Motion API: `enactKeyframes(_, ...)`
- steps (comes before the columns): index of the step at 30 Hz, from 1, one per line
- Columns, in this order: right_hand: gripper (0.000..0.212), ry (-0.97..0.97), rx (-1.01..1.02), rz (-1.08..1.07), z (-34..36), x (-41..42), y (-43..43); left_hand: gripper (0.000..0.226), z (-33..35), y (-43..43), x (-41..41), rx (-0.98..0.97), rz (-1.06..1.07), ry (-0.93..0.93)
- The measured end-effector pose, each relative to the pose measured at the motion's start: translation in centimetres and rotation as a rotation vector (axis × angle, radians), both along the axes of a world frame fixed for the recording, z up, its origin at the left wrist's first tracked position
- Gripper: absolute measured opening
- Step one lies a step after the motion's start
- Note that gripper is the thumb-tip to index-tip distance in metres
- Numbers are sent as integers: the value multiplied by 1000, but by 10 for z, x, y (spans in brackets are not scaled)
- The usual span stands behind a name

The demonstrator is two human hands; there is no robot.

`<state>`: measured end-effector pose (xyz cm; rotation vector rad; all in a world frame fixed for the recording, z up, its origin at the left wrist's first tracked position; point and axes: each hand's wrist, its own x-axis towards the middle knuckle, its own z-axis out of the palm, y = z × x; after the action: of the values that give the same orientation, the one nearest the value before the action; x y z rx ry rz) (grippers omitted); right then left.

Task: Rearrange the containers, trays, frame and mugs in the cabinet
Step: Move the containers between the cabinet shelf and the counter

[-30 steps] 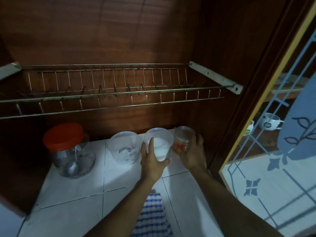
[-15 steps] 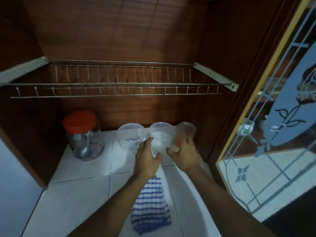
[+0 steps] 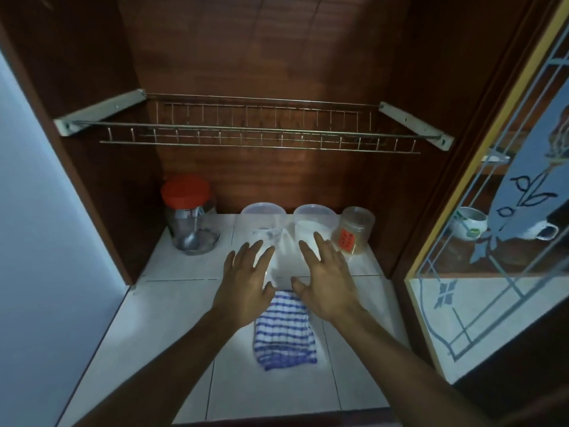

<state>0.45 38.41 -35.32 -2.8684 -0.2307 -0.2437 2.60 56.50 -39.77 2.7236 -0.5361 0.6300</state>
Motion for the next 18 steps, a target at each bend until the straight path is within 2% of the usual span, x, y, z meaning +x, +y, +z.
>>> enactKeyframes(6, 71, 23, 39, 7, -3, -23, 19, 77, -4, 25, -20, 88, -22, -31)
enactKeyframes(12, 73, 161, 104, -83, -12, -51, 44, 65, -7, 45, -49, 121, -36, -57)
enactKeyframes(18, 71, 291, 247, -180, -38, -72, 57, 63, -13, 52, -74, 104, -49, -6)
